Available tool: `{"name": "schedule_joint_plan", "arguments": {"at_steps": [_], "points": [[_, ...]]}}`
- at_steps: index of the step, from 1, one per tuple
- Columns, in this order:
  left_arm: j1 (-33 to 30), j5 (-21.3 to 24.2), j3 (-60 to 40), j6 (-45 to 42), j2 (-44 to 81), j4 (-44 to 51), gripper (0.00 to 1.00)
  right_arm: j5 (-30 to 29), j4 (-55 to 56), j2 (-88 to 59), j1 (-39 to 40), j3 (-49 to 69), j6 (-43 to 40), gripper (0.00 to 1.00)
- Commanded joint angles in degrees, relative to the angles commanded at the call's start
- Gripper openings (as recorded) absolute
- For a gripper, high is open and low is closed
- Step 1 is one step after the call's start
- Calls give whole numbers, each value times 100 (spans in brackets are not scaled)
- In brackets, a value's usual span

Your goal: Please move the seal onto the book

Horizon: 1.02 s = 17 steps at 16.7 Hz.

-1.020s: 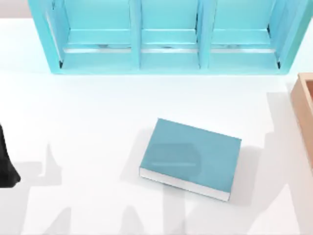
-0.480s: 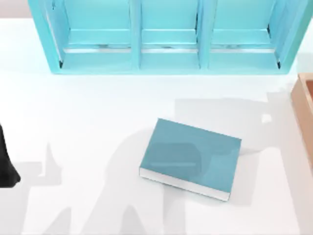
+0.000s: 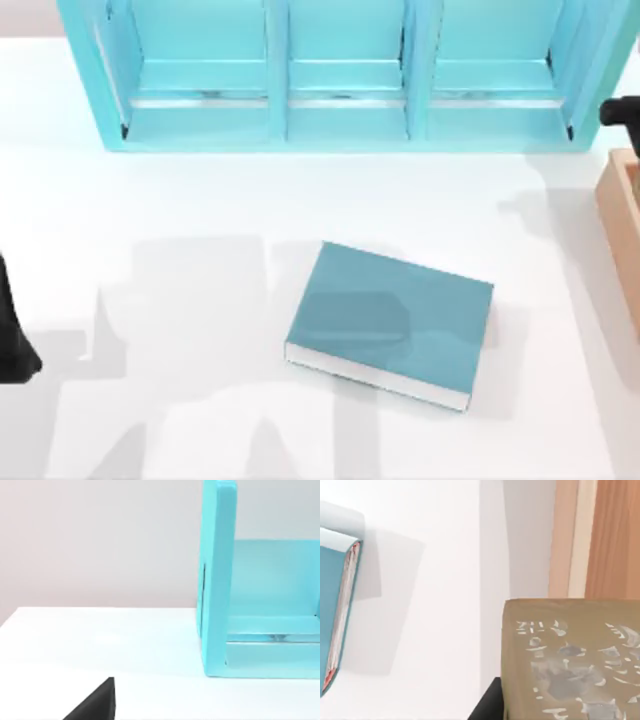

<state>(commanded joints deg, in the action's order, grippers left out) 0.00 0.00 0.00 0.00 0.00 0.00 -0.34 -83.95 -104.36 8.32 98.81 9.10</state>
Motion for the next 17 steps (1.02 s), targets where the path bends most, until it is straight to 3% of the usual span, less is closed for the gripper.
{"name": "schedule_joint_plan", "arguments": {"at_steps": [6, 17], "points": [[0, 0, 0, 0, 0, 0, 100, 13, 92, -166, 197, 38, 229, 0], [0, 0, 0, 0, 0, 0, 100, -11, 1248, -1585, 3002, 299, 3057, 0]]}}
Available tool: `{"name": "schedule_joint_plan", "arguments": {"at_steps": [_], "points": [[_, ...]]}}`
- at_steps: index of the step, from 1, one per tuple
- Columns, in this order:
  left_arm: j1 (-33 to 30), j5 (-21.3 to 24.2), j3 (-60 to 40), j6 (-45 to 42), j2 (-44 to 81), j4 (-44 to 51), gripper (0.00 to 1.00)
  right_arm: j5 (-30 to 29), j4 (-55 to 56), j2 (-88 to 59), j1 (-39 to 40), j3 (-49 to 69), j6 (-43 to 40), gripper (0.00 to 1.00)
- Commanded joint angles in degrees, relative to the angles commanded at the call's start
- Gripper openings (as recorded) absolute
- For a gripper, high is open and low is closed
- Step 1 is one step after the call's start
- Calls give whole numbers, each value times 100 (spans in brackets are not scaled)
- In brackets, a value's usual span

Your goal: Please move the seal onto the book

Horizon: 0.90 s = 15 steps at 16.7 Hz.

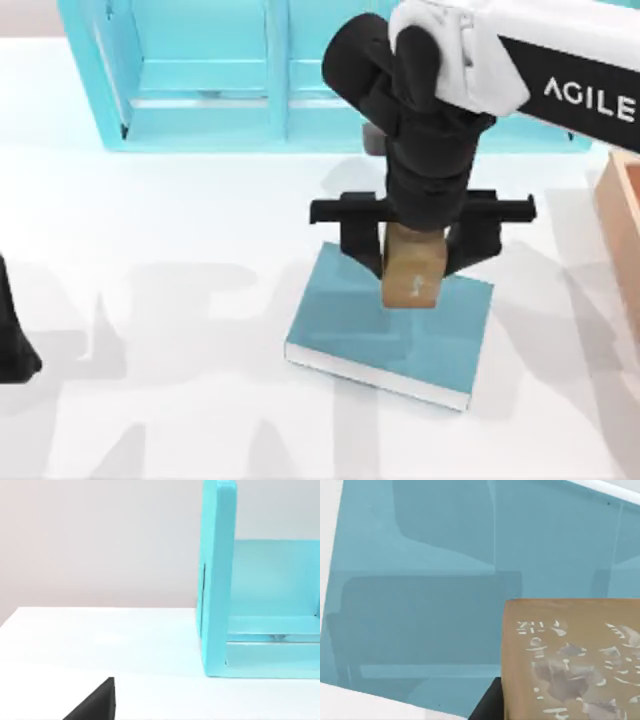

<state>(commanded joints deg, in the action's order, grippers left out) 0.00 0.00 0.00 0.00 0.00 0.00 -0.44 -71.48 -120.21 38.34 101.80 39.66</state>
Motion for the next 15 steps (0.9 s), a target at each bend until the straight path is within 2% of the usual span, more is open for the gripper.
{"name": "schedule_joint_plan", "arguments": {"at_steps": [13, 15], "points": [[0, 0, 0, 0, 0, 0, 100, -1, -33, -50, 123, 95, 123, 0], [0, 0, 0, 0, 0, 0, 100, -1, -33, -50, 123, 95, 123, 15]]}}
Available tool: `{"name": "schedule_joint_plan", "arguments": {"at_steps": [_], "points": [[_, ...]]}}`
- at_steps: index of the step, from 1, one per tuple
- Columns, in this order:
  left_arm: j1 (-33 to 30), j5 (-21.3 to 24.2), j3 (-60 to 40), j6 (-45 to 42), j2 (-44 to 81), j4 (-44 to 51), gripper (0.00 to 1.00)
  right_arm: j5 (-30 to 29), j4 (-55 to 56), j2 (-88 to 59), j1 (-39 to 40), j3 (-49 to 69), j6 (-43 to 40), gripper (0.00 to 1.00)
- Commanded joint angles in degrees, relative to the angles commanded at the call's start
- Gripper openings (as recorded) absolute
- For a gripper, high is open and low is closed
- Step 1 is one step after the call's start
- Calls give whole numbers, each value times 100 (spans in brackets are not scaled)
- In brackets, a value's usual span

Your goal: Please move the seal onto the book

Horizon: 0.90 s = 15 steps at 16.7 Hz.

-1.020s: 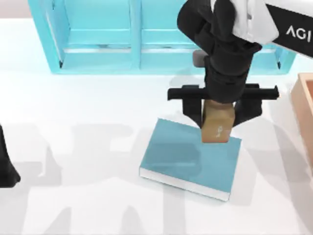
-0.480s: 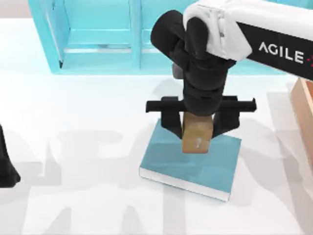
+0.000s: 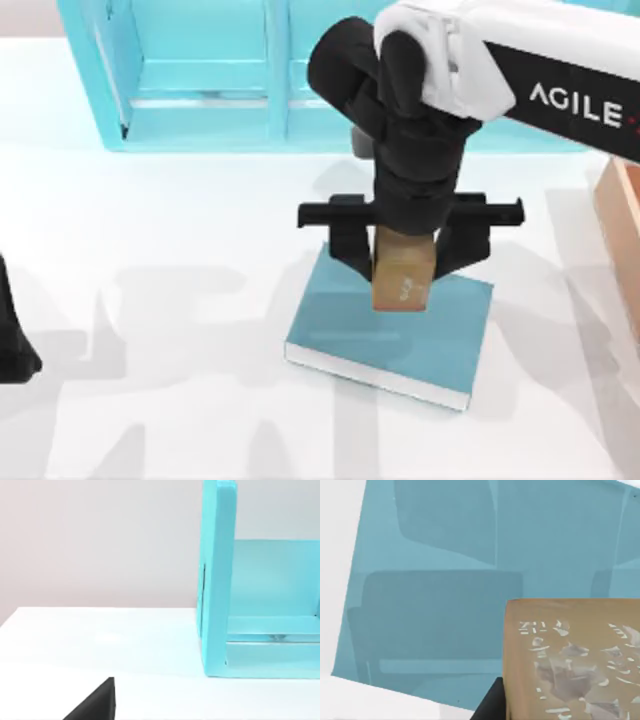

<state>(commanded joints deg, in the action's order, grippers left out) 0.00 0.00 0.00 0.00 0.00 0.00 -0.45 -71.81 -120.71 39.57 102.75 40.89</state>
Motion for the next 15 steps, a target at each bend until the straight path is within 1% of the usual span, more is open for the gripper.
{"name": "schedule_joint_plan", "arguments": {"at_steps": [11, 12, 15], "points": [[0, 0, 0, 0, 0, 0, 100, 0, 0, 0, 0, 0, 0, 98], [0, 0, 0, 0, 0, 0, 100, 0, 0, 0, 0, 0, 0, 100], [0, 0, 0, 0, 0, 0, 100, 0, 0, 0, 0, 0, 0, 100]]}}
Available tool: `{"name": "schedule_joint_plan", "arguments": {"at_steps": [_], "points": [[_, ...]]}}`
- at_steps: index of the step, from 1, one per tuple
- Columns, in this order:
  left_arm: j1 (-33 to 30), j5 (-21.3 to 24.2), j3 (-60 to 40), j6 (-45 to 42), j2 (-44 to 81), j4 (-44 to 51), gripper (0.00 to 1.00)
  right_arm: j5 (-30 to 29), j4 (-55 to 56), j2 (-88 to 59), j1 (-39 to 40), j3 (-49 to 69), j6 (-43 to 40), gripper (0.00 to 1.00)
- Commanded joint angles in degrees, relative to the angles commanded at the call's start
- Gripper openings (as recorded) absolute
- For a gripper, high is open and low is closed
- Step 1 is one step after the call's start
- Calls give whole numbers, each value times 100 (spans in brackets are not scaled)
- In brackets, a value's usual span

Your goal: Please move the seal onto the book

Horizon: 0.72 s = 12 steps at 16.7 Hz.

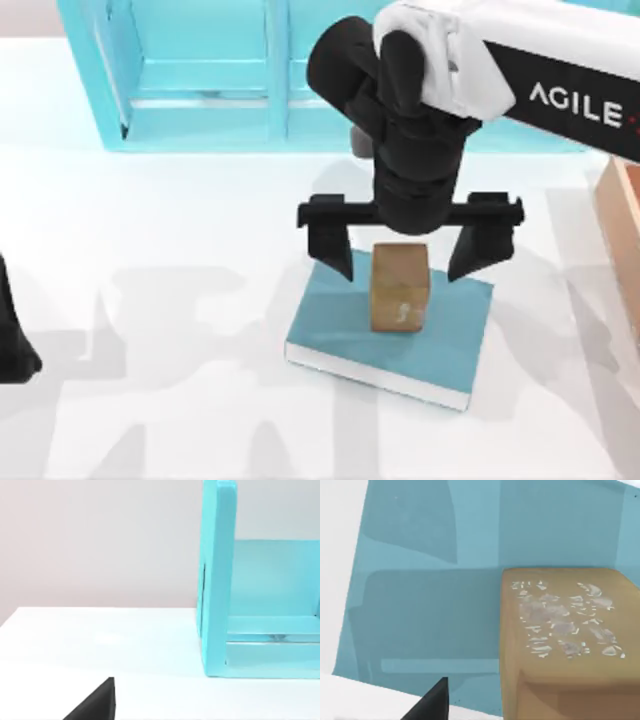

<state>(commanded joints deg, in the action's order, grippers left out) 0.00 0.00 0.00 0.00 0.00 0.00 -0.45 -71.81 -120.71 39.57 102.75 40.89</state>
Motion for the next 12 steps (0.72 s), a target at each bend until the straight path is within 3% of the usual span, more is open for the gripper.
{"name": "schedule_joint_plan", "arguments": {"at_steps": [12], "points": [[0, 0, 0, 0, 0, 0, 100, 0, -671, 11, -12, 660, -5, 100]]}}
